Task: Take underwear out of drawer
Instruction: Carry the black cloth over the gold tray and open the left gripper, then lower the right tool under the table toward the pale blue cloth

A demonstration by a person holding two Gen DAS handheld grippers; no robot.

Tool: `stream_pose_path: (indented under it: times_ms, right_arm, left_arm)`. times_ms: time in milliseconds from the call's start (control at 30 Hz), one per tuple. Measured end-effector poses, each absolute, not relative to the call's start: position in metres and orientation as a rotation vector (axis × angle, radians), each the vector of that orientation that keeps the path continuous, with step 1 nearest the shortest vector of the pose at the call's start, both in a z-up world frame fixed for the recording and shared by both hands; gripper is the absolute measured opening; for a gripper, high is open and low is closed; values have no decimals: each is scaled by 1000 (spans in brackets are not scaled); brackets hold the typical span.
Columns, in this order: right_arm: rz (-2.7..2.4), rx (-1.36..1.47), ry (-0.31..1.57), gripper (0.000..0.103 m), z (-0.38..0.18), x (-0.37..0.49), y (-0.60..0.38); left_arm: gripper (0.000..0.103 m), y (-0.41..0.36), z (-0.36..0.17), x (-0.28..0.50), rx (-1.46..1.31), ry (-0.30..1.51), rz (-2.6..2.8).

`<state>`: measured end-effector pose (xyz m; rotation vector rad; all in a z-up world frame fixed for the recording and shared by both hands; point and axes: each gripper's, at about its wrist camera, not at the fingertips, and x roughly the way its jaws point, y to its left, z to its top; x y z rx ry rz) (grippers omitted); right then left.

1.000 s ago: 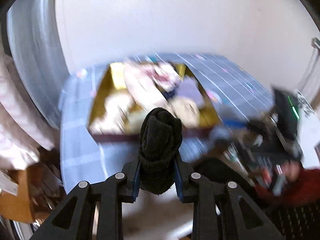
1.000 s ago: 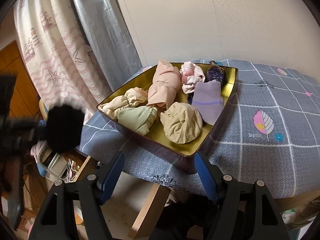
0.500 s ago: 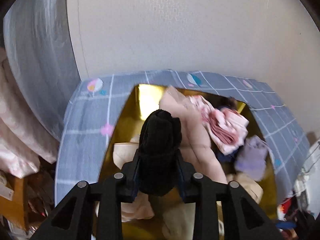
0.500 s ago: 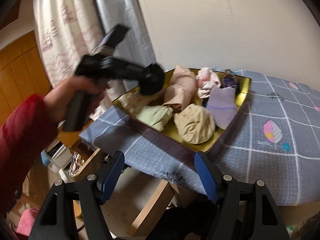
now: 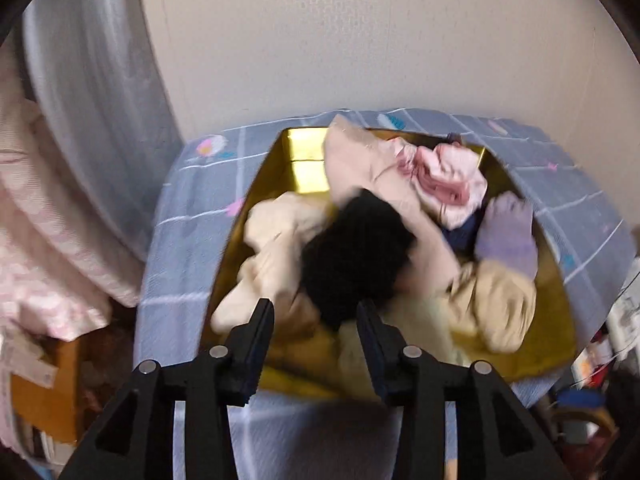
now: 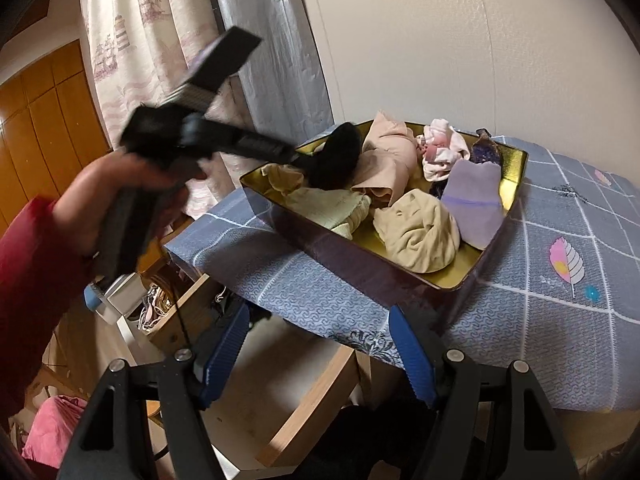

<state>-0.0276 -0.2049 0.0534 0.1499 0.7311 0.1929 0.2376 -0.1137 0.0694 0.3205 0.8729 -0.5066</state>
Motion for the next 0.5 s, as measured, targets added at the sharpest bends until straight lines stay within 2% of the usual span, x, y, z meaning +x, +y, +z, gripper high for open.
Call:
stream_pose_path:
  times_ms: [267, 333, 400, 500]
  right_arm:
    - [259, 105, 779, 73, 47, -29, -182]
    - [286, 74, 807, 69, 43, -26, -172]
    - [337, 64, 854, 57, 36, -21, -163]
    - [389, 39, 922, 53, 23, -11, -150]
  left_arm:
    - [43, -36, 80, 174, 181, 844, -450]
    - [43, -18, 79, 158, 157, 847, -432]
    - [43, 1, 75, 141, 130, 851, -407]
    - [43, 26, 70, 115, 92, 851, -377]
